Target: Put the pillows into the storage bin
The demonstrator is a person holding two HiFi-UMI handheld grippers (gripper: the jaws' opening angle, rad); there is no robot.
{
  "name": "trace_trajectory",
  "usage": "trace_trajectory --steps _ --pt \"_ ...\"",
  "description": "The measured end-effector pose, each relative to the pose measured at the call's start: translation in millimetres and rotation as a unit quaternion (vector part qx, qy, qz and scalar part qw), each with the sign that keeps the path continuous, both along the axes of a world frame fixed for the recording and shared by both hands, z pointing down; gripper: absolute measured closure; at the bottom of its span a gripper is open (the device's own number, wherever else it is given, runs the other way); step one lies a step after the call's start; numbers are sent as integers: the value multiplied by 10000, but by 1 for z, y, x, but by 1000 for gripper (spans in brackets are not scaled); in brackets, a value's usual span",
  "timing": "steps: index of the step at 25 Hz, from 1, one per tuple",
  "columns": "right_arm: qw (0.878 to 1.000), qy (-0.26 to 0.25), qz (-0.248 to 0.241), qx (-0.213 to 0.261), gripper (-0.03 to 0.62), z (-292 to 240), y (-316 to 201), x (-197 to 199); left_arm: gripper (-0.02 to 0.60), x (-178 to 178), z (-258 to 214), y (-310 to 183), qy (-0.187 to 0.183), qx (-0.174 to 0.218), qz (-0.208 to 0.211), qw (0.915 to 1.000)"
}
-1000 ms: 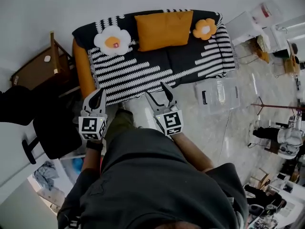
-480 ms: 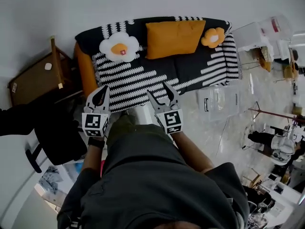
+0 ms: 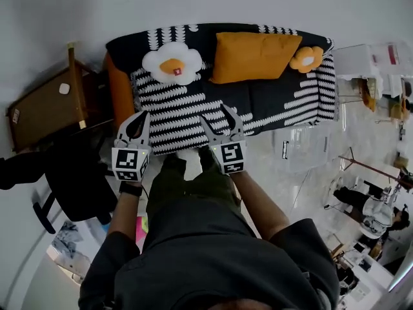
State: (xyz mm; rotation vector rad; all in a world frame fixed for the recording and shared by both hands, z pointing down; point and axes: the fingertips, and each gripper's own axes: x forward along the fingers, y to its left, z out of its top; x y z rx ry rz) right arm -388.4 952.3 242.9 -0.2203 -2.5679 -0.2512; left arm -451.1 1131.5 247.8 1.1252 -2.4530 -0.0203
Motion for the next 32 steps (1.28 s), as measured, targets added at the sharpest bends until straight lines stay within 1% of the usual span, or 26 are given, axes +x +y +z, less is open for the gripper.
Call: trace_trajectory --steps 4,10,16,21,25,28,32 --pt "9998 111 -165 -29 313 41 -11 -41 578 -27 32 -8 36 -161 -135 9998" --pt "9984 331 -467 -16 313 117 -32 -107 577 -65 97 -29 288 -325 -362 9984" --pt "9961 558 -674 94 313 202 -50 -167 577 -106 169 -56 440 -399 -402 9974" --pt "9938 722 -809 230 313 260 -61 -207 577 -126 220 -70 597 -452 -423 9963" --pt "9926 741 -885 372 314 294 -67 -240 578 -136 256 -74 728 -487 -419 9953" --pt "9923 659 -945 456 313 307 -67 -264 578 -142 274 -74 785 -538 -397 9947" --pt "9894 572 -1067 800 313 320 -64 -294 578 -148 292 -71 859 -558 -400 9939"
